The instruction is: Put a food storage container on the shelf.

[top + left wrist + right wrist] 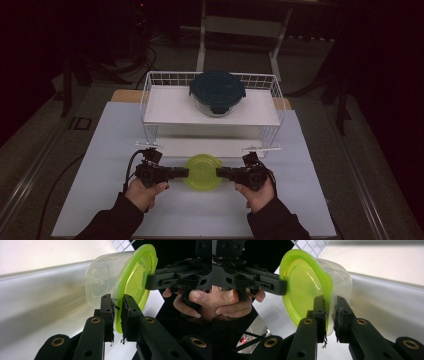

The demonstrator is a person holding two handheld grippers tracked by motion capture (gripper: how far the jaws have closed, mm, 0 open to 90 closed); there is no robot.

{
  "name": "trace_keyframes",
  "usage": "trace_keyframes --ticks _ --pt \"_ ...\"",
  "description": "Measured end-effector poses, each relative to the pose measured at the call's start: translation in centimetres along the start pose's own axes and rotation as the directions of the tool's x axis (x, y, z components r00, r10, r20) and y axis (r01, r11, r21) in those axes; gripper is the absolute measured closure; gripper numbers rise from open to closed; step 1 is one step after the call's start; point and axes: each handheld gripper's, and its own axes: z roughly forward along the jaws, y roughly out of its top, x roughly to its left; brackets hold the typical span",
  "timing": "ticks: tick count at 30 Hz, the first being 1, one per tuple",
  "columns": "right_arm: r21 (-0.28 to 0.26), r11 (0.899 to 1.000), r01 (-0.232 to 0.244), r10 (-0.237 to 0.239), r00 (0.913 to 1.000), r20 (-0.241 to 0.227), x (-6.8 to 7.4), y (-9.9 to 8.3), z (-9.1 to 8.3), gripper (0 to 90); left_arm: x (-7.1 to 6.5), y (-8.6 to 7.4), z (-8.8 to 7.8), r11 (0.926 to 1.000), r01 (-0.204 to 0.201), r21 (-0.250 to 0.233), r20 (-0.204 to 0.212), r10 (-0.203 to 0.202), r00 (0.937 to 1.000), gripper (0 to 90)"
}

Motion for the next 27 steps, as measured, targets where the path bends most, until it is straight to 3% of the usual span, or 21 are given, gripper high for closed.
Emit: trace_keyframes --ticks 12,27 --pt "-0.052 0.997 0.052 -0.052 0.9986 0.003 2.3 2.6 -2.9 81.0 -2.5 2.4 -2.3 0.9968 -0.051 -0.062 0.032 0.053 0.9981 80.2" --pt "-0.137 0.983 0.124 -0.122 0.9923 0.021 5.1 6.8 -6.2 81.0 -5.5 6.6 -5.3 0.9847 -0.113 -0.132 0.043 0.120 0.9919 80.2"
